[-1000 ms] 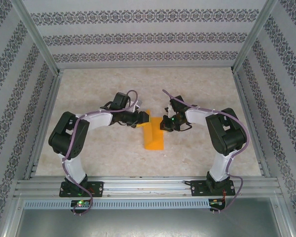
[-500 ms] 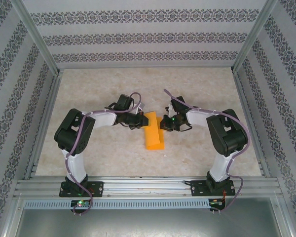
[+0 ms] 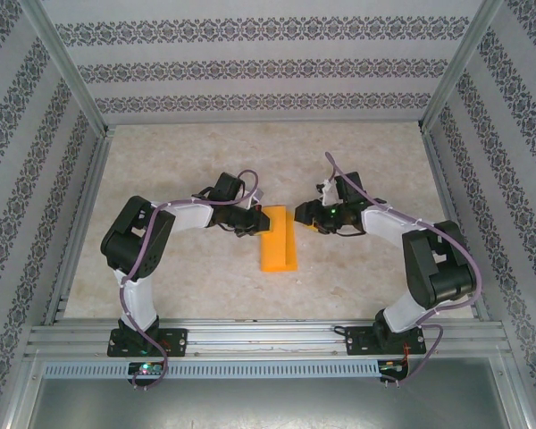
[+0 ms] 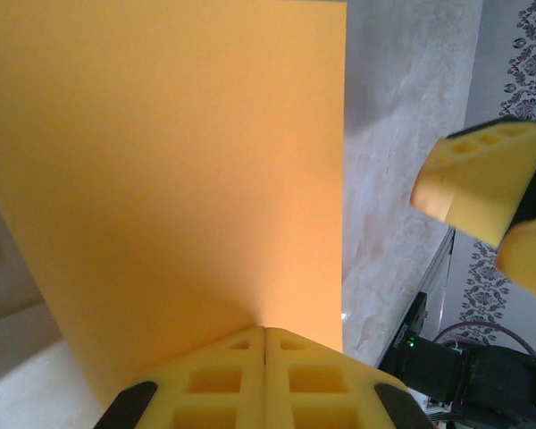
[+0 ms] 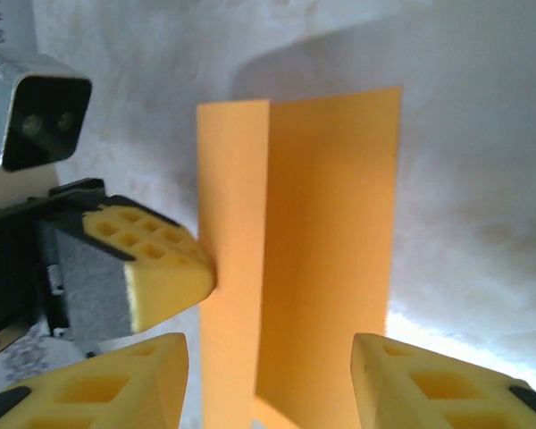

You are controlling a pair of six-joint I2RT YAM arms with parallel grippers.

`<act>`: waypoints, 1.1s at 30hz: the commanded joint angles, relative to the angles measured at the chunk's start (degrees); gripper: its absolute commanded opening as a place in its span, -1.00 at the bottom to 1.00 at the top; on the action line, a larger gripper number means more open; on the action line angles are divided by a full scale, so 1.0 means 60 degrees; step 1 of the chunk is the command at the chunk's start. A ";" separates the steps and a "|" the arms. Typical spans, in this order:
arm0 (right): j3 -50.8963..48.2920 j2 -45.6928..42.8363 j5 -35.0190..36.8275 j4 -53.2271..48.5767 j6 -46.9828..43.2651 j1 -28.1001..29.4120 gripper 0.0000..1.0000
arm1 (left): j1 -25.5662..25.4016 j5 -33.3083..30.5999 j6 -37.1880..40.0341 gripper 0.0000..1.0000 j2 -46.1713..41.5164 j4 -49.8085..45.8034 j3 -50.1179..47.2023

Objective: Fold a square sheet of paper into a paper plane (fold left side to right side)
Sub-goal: First fold in half a square sheet of paper at the center of the table.

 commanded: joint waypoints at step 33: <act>0.1051 0.1906 0.0774 -0.0403 -0.0165 0.0961 -1.00 | -0.0183 -0.2006 0.0543 0.04 -0.1271 -0.1548 -0.0475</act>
